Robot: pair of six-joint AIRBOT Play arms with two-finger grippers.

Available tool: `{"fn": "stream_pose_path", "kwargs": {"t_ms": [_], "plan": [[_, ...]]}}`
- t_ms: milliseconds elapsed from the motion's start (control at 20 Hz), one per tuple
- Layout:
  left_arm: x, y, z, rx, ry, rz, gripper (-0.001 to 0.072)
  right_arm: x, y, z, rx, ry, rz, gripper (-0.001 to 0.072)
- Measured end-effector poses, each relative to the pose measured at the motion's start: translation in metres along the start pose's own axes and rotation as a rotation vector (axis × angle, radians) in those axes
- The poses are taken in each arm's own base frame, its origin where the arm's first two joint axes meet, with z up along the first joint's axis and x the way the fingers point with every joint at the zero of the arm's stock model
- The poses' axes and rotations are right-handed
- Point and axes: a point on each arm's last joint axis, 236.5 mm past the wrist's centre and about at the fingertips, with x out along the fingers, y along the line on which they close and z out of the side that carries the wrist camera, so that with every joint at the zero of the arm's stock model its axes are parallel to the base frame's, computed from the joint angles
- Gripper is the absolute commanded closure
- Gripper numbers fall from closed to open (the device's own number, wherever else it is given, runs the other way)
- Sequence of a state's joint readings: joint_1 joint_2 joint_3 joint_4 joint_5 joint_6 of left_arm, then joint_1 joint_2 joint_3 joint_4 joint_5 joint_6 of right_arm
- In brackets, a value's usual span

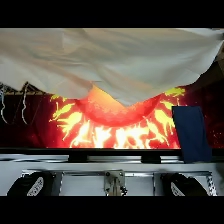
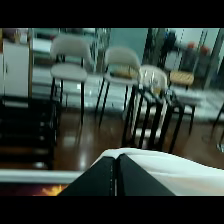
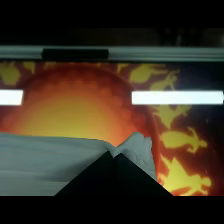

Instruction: Fold the shirts.

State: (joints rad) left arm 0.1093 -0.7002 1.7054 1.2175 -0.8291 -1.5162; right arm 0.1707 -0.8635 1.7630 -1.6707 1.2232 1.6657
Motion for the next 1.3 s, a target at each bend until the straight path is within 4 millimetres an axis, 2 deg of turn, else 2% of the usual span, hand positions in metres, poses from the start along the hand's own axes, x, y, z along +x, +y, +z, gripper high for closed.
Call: {"fn": "stream_pose_path", "kwargs": {"t_ms": [50, 100, 200, 250, 350, 450, 550, 650, 700, 850, 900, 1100, 1200, 1300], "plan": [[-0.021, -0.008, 0.023, -0.013, -0.059, -0.003, 0.0673, -0.027, -0.002, 0.016, 0.017, -0.082, 0.004, 0.0668], [-0.037, -0.014, 0.038, -0.022, -0.098, -0.007, 0.0673, -0.052, -0.003, 0.028, 0.032, -0.153, 0.010, 0.0668], [-0.056, -0.021, 0.044, -0.027, -0.102, -0.004, 0.0673, -0.089, -0.007, 0.043, 0.058, -0.252, 0.016, 0.0668], [-0.062, -0.020, 0.044, -0.021, -0.091, 0.008, 0.0673, -0.100, -0.008, 0.046, 0.064, -0.276, 0.018, 0.0668], [-0.062, -0.013, 0.026, -0.010, -0.013, 0.045, 0.0673, -0.111, -0.009, 0.047, 0.074, -0.294, 0.019, 0.0668], [-0.053, -0.001, -0.003, -0.006, 0.106, 0.081, 0.0672, -0.101, -0.010, 0.037, 0.074, -0.243, 0.008, 0.0668], [-0.038, 0.014, -0.041, -0.004, 0.247, 0.108, 0.0672, -0.073, -0.011, 0.018, 0.066, -0.129, -0.009, 0.0668], [-0.017, 0.030, -0.082, -0.011, 0.382, 0.127, 0.0672, -0.032, -0.010, -0.005, 0.042, 0.006, -0.028, 0.0668], [-0.004, 0.039, -0.104, -0.020, 0.447, 0.134, 0.0672, -0.005, -0.009, -0.019, 0.028, 0.083, -0.040, 0.0668], [0.042, 0.072, -0.195, -0.060, 0.683, 0.152, 0.0672, 0.082, -0.007, -0.060, -0.012, 0.275, -0.067, 0.0668], [0.059, 0.083, -0.227, -0.076, 0.756, 0.152, 0.0672, 0.117, -0.006, -0.078, -0.027, 0.336, -0.075, 0.0668], [0.116, 0.115, -0.360, -0.167, 0.991, 0.123, 0.0672, 0.244, 0.000, -0.162, -0.073, 0.524, -0.084, 0.0668], [0.139, 0.124, -0.417, -0.222, 1.047, 0.106, 0.0672, 0.292, 0.003, -0.201, -0.077, 0.568, -0.079, 0.0668], [0.164, 0.131, -0.467, -0.282, 1.052, 0.095, 0.0672, 0.330, 0.005, -0.232, -0.061, 0.579, -0.076, 0.0668]]}}
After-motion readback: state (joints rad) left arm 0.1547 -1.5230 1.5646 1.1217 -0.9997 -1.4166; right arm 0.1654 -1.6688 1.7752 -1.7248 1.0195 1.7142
